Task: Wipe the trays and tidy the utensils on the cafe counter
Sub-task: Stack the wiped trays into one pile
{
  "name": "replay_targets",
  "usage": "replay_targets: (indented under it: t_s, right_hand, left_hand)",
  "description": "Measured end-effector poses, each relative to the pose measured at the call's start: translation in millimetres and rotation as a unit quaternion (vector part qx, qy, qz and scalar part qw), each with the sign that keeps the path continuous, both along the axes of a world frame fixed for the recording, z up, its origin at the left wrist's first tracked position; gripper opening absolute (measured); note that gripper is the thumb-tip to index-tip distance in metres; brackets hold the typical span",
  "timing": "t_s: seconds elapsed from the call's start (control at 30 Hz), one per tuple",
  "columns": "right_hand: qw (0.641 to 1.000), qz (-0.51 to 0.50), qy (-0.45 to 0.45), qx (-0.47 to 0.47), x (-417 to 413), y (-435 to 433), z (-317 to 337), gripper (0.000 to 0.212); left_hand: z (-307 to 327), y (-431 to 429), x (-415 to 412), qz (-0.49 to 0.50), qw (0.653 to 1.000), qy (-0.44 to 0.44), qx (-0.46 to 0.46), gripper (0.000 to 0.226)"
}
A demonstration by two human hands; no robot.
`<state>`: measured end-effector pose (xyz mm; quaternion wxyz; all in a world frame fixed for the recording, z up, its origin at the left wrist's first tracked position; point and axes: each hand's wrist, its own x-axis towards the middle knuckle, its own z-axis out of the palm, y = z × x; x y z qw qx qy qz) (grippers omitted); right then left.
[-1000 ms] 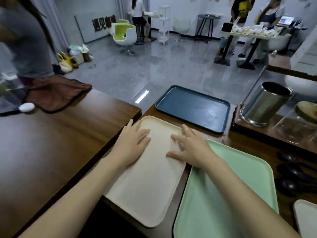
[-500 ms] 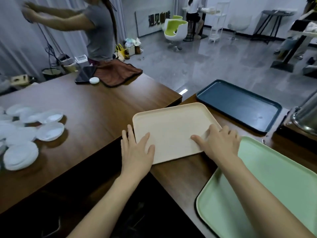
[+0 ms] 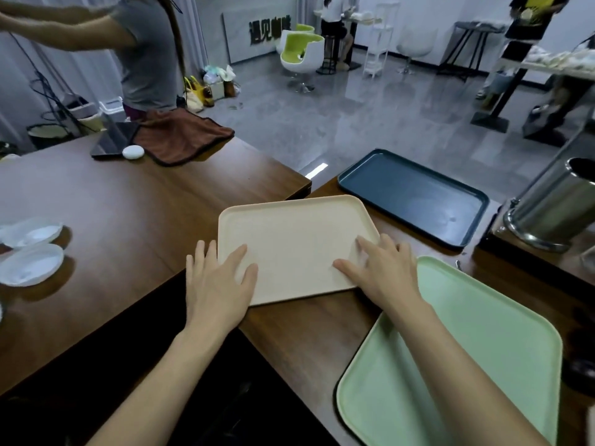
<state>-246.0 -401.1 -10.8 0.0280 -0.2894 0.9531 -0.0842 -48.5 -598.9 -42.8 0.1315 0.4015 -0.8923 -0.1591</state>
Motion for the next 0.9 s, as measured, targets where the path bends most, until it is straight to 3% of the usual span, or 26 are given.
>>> replay_targets:
  t_s: [0.17, 0.4, 0.63, 0.9]
  right_hand:
    - [0.997, -0.008, -0.036, -0.063, 5.3, -0.9, 4.6, 0.070]
    - [0.984, -0.086, -0.004, -0.154, -11.1, 5.3, 25.7, 0.059]
    - [0.962, -0.238, 0.013, -0.131, -55.1, 32.2, 27.5, 0.060]
    - [0.934, -0.327, -0.005, -0.146, -102.0, 41.2, 21.6, 0.052]
  left_hand:
    - [9.4, -19.6, -7.9, -0.016, 0.996, 0.060, 0.057, 0.057]
    - [43.8, -49.5, -73.9, -0.094, 0.987, 0.103, 0.077, 0.051]
    - [59.4, -44.7, -191.8, -0.247, 0.959, 0.105, 0.091, 0.049]
    - [53.8, -40.8, -294.5, -0.331, 0.933, 0.079, 0.122, 0.047]
